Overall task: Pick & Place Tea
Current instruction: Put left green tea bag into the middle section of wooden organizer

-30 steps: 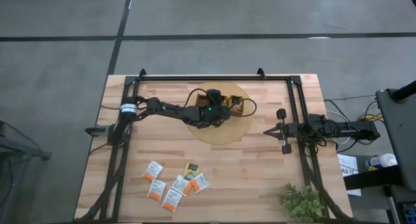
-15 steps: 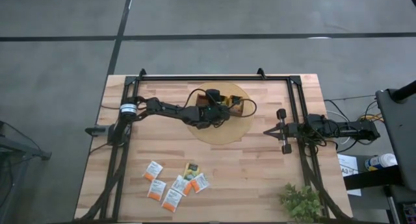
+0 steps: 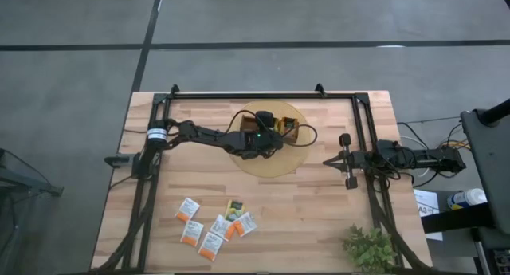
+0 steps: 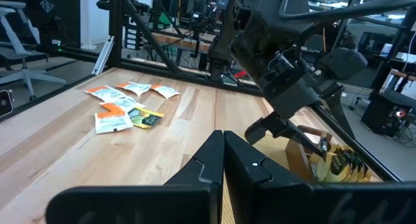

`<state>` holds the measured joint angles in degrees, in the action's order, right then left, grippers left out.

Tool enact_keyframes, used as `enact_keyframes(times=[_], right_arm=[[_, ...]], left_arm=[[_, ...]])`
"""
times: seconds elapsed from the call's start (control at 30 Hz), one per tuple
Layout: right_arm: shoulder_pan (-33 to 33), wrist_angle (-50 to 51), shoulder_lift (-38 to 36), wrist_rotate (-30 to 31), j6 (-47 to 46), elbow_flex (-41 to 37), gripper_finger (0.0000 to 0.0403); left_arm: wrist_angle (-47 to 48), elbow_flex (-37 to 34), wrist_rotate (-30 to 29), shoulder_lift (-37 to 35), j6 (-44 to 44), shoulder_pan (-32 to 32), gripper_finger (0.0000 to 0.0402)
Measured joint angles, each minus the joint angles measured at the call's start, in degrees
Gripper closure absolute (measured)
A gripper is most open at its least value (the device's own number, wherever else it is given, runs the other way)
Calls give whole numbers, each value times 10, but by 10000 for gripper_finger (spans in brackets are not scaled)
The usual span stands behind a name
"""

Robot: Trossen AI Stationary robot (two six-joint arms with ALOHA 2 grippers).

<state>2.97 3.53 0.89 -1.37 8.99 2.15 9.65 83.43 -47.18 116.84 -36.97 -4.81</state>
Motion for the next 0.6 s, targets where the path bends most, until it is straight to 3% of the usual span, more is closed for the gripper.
enact_keyframes(times=[0.4,0.6], right_arm=[[0,0,0,0,0,0,394],[0,0,0,0,0,0,394]], left_arm=[[-1,3,-39,0,-5,0,183],[0,0,-3,0,21,2,183]])
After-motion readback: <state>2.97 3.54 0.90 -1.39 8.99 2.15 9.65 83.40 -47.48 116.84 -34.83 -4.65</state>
